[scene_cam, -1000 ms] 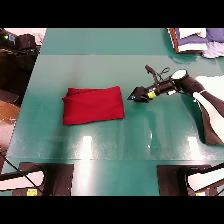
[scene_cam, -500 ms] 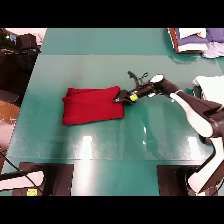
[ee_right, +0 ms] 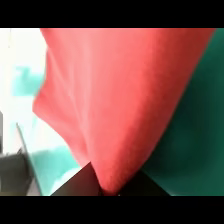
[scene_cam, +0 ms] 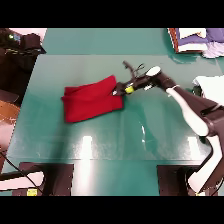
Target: Fold the shirts.
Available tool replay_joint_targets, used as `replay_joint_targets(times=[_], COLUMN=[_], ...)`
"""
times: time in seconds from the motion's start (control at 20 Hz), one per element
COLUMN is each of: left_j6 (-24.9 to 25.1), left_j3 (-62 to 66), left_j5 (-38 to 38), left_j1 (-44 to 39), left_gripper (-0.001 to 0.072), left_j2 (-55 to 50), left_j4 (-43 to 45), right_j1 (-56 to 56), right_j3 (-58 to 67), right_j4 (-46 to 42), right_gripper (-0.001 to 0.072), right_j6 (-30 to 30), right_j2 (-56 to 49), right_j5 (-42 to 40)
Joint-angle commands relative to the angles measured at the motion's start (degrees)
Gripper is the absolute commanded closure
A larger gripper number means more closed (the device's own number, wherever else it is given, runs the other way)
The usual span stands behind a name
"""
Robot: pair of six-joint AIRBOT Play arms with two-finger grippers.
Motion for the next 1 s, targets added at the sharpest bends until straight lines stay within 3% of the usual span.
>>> replay_joint_targets(times=[0.0,0.15,0.3,0.6,0.8,0.95], left_j6=[1.0,1.2,1.2,1.2,1.2,1.1], left_j3=[0.0,0.0,0.0,0.0,0.0,-0.1], left_j5=[2.5,6.6,9.5,10.1,10.4,10.6], left_j1=[-5.2,-10.8,-15.1,-19.8,-20.0,-20.1], left_gripper=[0.0682,0.0682,0.0682,0.0682,0.0682,0.0682], left_j2=[0.0,-0.1,-0.1,-0.1,-0.1,-0.5], left_j4=[-0.8,-0.8,-0.8,-0.9,-0.8,-0.8], right_j1=[-9.1,-20.5,-31.6,-48.0,-52.3,-53.3], right_j3=[0.7,0.7,0.7,0.7,0.7,4.7], right_j4=[-10.5,-18.0,-20.2,-19.6,-13.2,-10.8], right_gripper=[0.0698,0.0698,0.0698,0.0698,0.0698,0.0698], right_j6=[3.8,5.9,5.8,5.8,5.7,4.3], right_j2=[7.1,13.6,17.2,17.8,17.8,17.7], right_j5=[2.3,3.7,1.9,-7.8,-14.6,-15.2])
